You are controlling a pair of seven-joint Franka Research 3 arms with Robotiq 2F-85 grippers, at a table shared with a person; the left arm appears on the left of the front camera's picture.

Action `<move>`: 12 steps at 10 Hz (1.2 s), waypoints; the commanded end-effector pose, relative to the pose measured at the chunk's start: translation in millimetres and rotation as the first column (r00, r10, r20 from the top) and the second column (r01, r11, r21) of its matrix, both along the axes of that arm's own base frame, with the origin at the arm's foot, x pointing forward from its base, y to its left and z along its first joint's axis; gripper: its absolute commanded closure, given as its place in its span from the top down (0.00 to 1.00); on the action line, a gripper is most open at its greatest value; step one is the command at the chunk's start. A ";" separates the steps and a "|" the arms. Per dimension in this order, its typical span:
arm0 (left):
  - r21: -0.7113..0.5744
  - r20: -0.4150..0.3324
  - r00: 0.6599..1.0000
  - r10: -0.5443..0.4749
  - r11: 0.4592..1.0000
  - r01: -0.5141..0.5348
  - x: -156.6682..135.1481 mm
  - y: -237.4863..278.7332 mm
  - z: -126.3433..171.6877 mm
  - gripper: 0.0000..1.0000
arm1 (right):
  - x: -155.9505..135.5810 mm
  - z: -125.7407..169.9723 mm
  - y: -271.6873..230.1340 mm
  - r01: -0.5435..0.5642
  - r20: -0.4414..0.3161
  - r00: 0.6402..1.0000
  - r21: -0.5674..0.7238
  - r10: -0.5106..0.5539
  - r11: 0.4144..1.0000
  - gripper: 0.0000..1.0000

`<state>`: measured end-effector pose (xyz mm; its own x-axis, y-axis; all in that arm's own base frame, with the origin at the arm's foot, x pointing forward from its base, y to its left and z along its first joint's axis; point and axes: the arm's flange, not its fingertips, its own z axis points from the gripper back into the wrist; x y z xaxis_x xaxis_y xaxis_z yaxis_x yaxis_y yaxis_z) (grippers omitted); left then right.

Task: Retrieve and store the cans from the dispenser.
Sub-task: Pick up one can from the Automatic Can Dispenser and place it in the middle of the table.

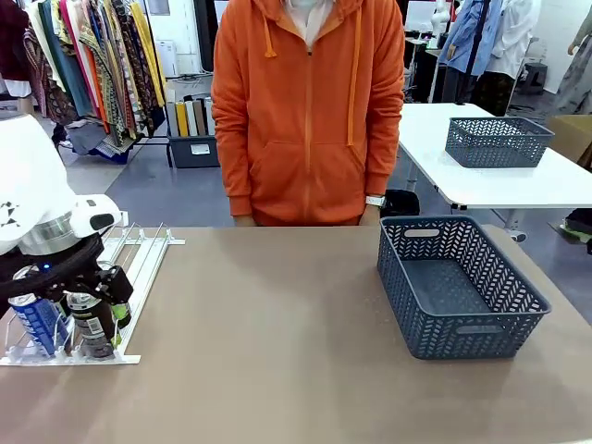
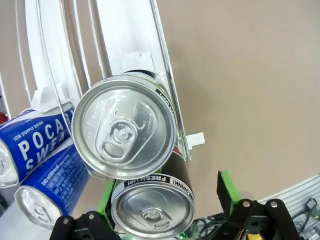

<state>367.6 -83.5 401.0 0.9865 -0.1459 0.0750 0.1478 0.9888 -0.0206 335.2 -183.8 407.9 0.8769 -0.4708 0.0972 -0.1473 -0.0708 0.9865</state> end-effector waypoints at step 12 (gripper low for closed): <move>0.031 0.043 0.994 0.100 0.994 -0.101 7.5 3.1 3.4 0.00 | -0.3 2.5 -2.6 -0.016 0.009 1.000 -0.011 0.016 1.000 1.00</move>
<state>372.0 -78.1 403.6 0.9930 -0.0693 0.0959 0.0707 0.9974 -0.0113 335.2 -183.8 407.9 0.8769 -0.4708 0.0970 -0.1472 -0.0710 0.9866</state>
